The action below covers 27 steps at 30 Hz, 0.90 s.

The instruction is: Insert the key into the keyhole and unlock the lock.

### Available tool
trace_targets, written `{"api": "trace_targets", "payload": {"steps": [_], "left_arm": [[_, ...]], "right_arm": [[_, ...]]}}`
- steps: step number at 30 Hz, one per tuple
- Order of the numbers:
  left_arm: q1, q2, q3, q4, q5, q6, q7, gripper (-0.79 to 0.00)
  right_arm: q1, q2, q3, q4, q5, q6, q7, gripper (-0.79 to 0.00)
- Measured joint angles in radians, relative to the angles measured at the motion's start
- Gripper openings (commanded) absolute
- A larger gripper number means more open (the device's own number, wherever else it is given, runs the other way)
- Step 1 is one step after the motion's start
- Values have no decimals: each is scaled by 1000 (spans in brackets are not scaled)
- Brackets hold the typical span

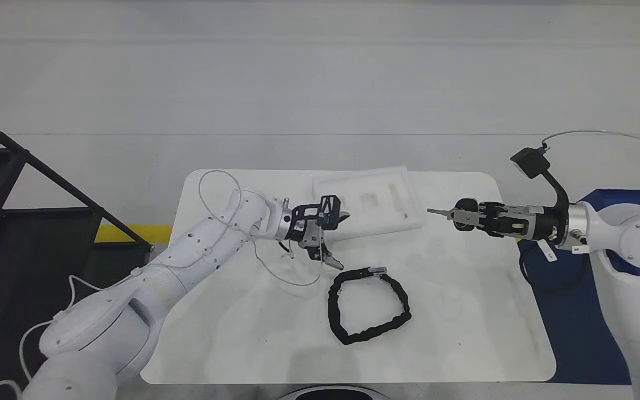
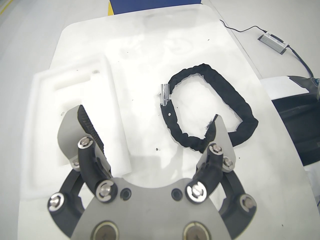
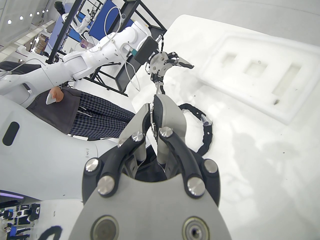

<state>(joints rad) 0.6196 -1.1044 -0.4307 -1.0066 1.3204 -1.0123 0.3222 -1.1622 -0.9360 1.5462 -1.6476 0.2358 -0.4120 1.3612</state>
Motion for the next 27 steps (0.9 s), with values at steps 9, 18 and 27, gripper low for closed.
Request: {"api": "trace_targets", "payload": {"steps": [9, 18, 27], "left_arm": [[0, 0, 0, 1, -1, 0, 1, 0], [21, 2, -21, -12, -26, 51, -7, 0], [56, -52, 21, 23, 0, 99, 12, 0]], "right_arm": [[0, 0, 0, 0, 0, 0, 0, -785], [0, 0, 0, 0, 0, 0, 0, -785], [0, 0, 0, 0, 0, 0, 0, -785]]}}
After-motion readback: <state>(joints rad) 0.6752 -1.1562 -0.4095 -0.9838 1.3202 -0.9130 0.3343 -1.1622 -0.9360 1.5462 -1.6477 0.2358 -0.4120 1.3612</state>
